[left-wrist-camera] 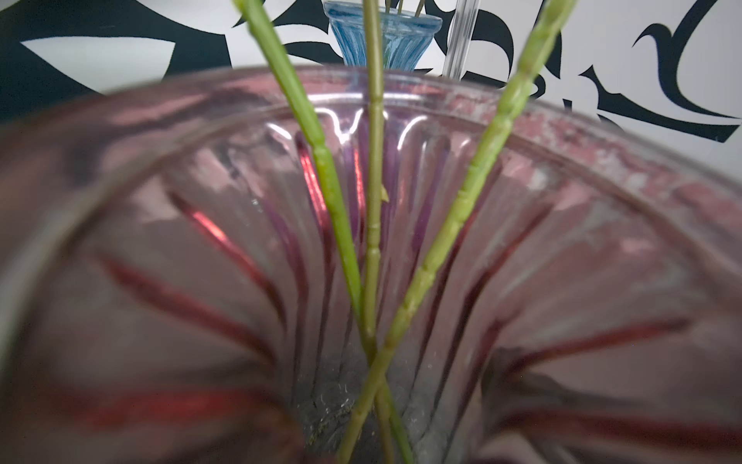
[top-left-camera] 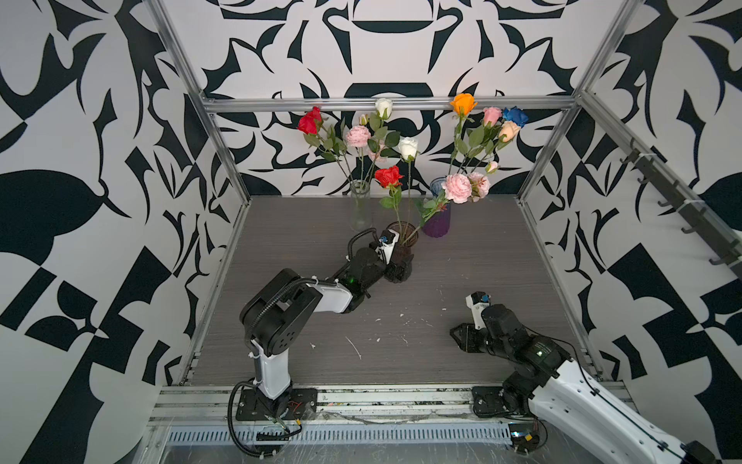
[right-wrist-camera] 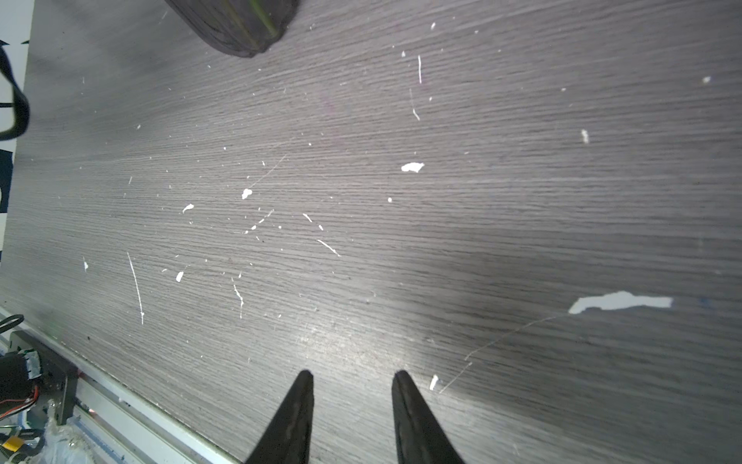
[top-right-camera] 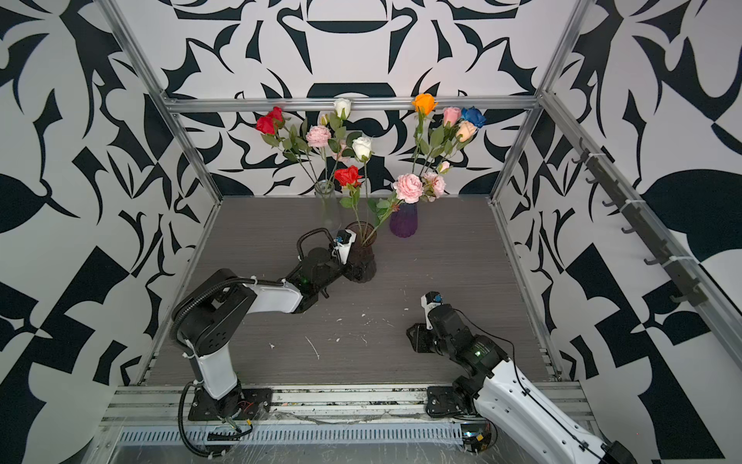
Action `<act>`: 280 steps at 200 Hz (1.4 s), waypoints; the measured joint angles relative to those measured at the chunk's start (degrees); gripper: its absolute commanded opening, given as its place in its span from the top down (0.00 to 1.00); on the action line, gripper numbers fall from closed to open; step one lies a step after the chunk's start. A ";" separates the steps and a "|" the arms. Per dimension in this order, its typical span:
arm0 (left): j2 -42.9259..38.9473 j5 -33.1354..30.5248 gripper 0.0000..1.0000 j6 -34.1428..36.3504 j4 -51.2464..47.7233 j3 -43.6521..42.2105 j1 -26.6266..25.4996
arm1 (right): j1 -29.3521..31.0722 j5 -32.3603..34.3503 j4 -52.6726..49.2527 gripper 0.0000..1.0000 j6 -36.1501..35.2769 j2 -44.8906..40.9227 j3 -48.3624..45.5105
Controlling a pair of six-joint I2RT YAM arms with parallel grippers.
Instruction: Arrange the flowers into the vase
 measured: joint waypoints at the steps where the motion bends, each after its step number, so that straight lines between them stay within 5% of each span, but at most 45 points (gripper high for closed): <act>1: -0.11 0.00 0.08 0.00 -0.02 -0.07 0.00 | 0.00 0.00 0.00 0.64 0.00 0.00 0.00; 127: -26.97 -2.80 0.01 0.76 -4.68 -15.74 0.00 | 0.00 0.26 -0.09 0.64 0.11 -3.39 0.00; 194: -48.48 -12.17 0.01 1.57 -12.55 -27.85 0.11 | 0.00 16.55 3.98 0.60 -1.01 -13.86 0.00; 234: -54.95 -23.50 0.01 2.38 -17.79 -30.10 1.60 | 0.00 30.84 13.16 0.60 -11.41 -12.09 0.00; 280: -55.28 -37.44 0.00 5.03 -21.94 -31.36 3.23 | 0.00 35.65 39.01 0.46 -37.35 -6.86 -9.33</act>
